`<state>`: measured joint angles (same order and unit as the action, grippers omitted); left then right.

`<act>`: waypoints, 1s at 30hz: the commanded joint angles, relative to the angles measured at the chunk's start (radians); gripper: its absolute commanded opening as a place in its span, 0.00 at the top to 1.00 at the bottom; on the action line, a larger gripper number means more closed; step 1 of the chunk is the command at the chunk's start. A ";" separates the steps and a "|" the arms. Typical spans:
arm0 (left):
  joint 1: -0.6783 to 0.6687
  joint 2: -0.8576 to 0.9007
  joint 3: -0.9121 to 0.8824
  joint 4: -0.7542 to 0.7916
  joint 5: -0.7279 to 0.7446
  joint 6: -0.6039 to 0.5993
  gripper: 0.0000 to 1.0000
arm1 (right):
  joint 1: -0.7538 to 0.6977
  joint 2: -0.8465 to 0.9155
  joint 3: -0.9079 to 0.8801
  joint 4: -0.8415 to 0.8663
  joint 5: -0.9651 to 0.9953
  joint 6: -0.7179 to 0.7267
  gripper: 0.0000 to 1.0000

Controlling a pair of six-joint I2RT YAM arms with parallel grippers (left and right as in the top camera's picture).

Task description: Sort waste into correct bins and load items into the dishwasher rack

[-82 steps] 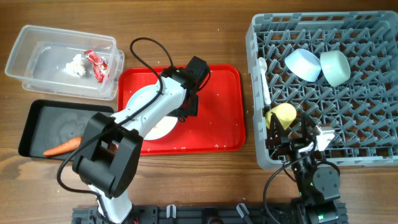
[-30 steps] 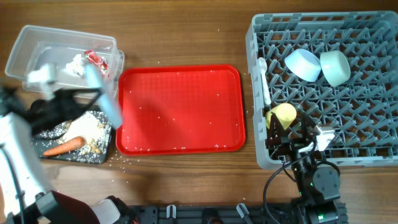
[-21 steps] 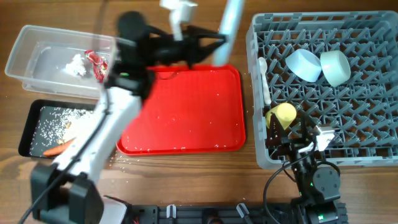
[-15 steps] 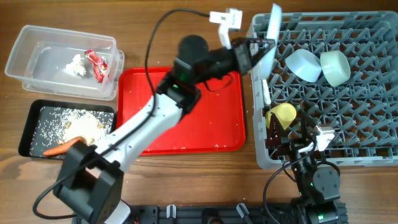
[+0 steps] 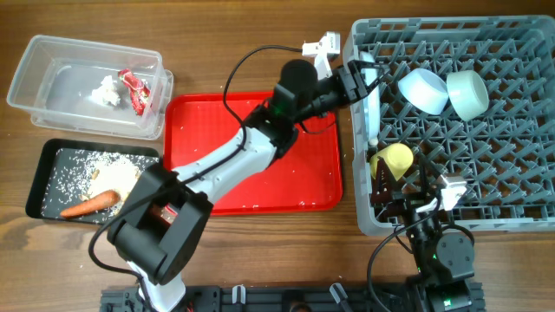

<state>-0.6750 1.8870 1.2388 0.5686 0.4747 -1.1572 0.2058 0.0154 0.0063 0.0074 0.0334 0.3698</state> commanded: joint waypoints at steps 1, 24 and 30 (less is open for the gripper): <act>0.079 -0.023 0.003 -0.018 0.223 0.036 0.01 | -0.002 -0.005 -0.001 0.003 -0.006 0.007 0.00; 0.642 -1.240 -0.246 -1.213 -0.397 1.284 0.00 | -0.002 -0.005 -0.001 0.003 -0.006 0.007 0.00; 0.691 -1.609 -0.877 -0.632 -0.252 1.280 0.00 | -0.002 -0.005 -0.001 0.003 -0.006 0.007 0.00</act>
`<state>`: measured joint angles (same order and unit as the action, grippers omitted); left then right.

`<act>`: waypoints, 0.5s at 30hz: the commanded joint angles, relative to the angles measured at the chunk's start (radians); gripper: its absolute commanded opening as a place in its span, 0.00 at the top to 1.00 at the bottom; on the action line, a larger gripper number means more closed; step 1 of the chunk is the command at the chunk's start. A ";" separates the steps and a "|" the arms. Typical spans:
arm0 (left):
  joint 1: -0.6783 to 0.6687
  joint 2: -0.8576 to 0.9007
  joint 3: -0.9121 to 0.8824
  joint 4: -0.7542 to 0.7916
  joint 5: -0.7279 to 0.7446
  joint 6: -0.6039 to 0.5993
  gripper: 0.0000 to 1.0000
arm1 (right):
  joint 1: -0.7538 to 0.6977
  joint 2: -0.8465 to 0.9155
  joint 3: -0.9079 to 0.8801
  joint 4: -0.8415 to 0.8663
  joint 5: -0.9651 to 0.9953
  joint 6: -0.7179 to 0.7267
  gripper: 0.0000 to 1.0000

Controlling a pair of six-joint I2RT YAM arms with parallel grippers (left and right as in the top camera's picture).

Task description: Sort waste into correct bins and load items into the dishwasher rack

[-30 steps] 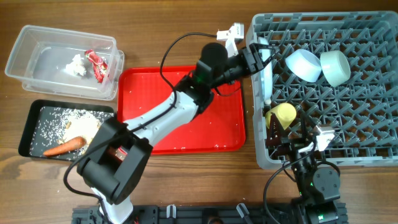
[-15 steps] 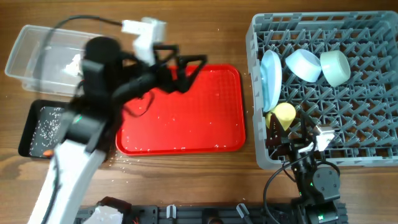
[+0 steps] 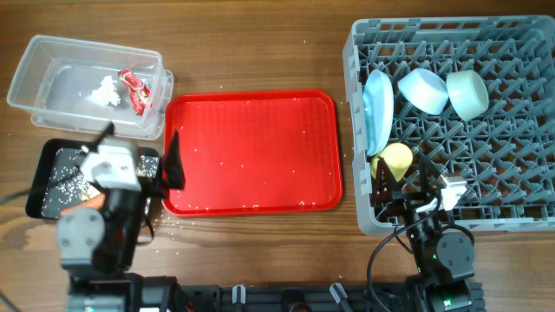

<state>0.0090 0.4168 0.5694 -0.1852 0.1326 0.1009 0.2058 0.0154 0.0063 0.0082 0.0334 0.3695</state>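
A light blue plate [image 3: 377,108] stands on edge in the left column of the grey dishwasher rack [image 3: 520,217]. Beside it in the rack lie a pale blue bowl [image 3: 422,89], a mint bowl [image 3: 466,93] and a yellow cup [image 3: 392,160]. My left gripper [image 3: 172,160] hangs at the left edge of the bare red tray [image 3: 260,156], holding nothing that I can see; its jaws are too dark to read. Over the rack's near left corner, next to the yellow cup, rests my right gripper [image 3: 414,198], its jaws unclear.
A clear bin [image 3: 52,65] at the far left holds a red wrapper [image 3: 137,89] and crumpled white paper [image 3: 107,89]. A black tray [image 3: 52,160] with rice and a carrot [image 3: 91,201] lies under the left arm. Crumbs dot the red tray.
The left arm was stretched across the red tray to the rack's far left corner; it is now drawn back to the near left. The light blue plate now stands in the rack. The right arm is unmoved.
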 commanded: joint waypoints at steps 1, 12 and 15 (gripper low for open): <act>0.007 -0.191 -0.277 0.156 0.106 0.022 0.00 | -0.002 -0.005 -0.001 0.002 -0.006 0.008 0.00; 0.006 -0.414 -0.564 0.132 0.106 0.023 0.00 | -0.002 -0.005 -0.001 0.002 -0.006 0.008 0.00; 0.006 -0.414 -0.564 0.132 0.106 0.023 0.00 | -0.002 -0.005 -0.001 0.002 -0.006 0.008 0.00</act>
